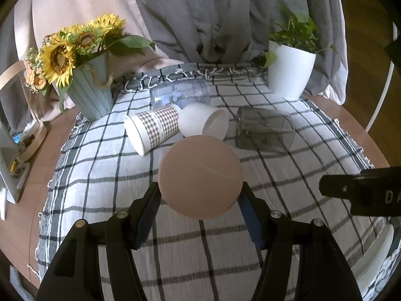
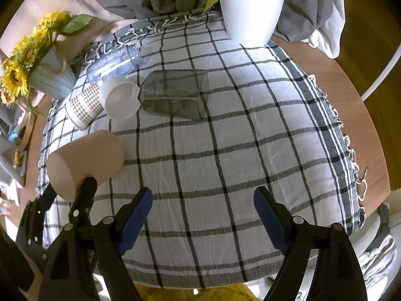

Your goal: Flip cup upside down

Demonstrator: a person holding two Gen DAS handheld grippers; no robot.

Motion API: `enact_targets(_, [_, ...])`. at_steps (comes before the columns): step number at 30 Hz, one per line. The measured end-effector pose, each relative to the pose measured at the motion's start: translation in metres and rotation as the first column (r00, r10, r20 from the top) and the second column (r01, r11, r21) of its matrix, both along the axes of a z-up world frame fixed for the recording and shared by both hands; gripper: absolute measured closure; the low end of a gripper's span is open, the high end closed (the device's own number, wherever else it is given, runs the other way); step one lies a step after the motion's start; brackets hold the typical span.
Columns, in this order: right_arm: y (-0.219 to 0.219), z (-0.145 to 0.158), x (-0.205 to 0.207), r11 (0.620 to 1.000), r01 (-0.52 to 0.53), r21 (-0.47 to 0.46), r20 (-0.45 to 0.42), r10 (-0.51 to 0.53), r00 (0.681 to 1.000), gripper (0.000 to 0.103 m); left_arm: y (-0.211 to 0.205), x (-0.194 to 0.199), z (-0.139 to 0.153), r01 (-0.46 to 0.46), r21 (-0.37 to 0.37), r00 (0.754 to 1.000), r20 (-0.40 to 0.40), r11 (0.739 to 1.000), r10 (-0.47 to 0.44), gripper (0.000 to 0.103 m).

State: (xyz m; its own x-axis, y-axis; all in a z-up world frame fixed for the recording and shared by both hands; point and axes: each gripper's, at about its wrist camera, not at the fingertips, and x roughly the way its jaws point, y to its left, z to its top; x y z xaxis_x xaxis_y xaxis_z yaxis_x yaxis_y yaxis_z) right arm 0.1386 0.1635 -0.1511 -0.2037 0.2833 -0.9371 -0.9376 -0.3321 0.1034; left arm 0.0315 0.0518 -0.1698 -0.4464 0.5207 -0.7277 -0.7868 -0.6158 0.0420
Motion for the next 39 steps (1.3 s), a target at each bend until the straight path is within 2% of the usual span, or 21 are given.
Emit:
enact_targets(8, [0.009,0.006,-0.001,0.999,0.024,0.022,-0.008,-0.024,1.000,0.020,0.013,-0.018,0.000,-0.017,0.015,1.000,0.015,1.000,0.017,0.042])
enact_targets(18, [0.012,0.008,-0.005,0.999,0.033,0.026,-0.014,-0.033,0.999,0.020,0.017,-0.037,-0.002,-0.047,0.025,0.996,0.071,0.999,0.046,0.042])
enact_targets(22, [0.013,0.009,-0.008,0.999,0.031,0.029,-0.015,-0.031,0.999,0.020,0.019,-0.038,-0.001,-0.045,0.016,0.996,0.074,0.999,0.044,0.042])
enact_targets(27, [0.013,0.011,-0.011,0.999,0.031,0.033,-0.015,-0.030,0.999,0.020,0.020,-0.034,0.004,-0.037,-0.002,0.999,0.039,0.999,0.037,0.041])
enact_targets(28, [0.013,0.011,-0.011,0.999,0.030,0.033,-0.015,-0.030,0.999,0.020,0.019,-0.034,0.005,-0.036,0.000,0.998,0.042,0.999,0.036,0.040])
enact_targets(33, [0.011,0.017,-0.010,0.999,0.026,0.042,-0.022,-0.025,0.999,0.020,0.011,-0.032,0.021,-0.044,0.028,0.996,0.080,0.999,0.042,0.020])
enact_targets(39, [0.005,0.030,-0.004,0.998,0.032,0.056,-0.067,-0.028,0.997,0.020,0.001,-0.030,0.047,-0.099,0.014,0.994,0.047,0.995,0.098,0.008])
